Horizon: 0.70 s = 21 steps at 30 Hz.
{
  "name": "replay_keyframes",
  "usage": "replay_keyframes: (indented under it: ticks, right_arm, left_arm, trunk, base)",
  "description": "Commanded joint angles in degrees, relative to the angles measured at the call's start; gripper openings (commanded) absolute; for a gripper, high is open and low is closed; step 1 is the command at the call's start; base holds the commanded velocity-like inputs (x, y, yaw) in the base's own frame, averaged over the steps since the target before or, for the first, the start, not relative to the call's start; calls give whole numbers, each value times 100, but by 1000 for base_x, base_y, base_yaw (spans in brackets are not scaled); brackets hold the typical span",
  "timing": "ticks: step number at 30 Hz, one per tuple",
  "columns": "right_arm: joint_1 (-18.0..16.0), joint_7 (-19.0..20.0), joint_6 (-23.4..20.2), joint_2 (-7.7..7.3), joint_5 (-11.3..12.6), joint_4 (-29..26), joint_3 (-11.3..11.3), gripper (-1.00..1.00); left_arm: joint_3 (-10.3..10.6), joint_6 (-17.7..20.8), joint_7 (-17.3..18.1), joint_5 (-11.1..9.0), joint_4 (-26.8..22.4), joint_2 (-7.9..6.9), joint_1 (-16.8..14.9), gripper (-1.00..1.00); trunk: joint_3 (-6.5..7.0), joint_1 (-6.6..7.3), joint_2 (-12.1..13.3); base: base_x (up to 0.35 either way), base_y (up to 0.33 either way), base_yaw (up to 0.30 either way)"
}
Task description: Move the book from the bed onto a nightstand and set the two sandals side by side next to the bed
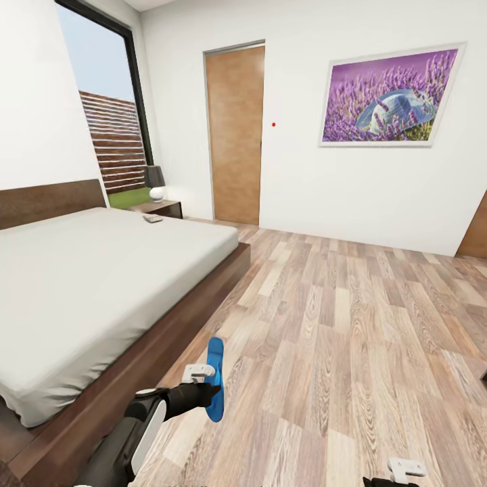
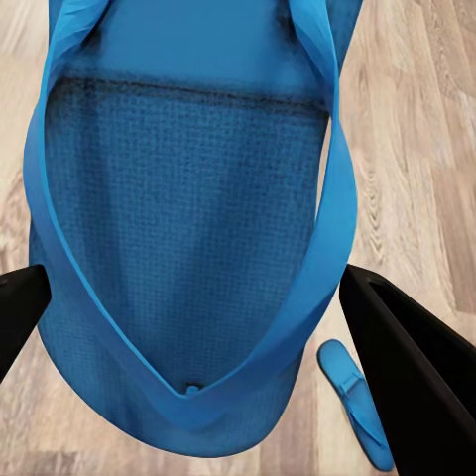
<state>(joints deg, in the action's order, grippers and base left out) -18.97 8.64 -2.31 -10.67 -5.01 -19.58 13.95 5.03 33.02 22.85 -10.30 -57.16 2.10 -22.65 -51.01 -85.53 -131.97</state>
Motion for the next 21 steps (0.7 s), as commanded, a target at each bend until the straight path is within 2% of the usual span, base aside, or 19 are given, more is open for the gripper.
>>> replay_keyframes:
  ticks: [1,21]
  right_arm:
    - [-2,41,-24,4,-53,-10,48,100]
    - [-2,41,-24,4,-53,-10,51,100]
  left_arm:
    - [-2,47,-11,-51,-6,1,-3,-100]
    - [-2,56,1,-52,-6,1,-3,-100]
  trunk:
    - [-24,-21,-44]
    - [-383,-461,-846]
  base:
    - [0,0,0]
    - [0,0,0]
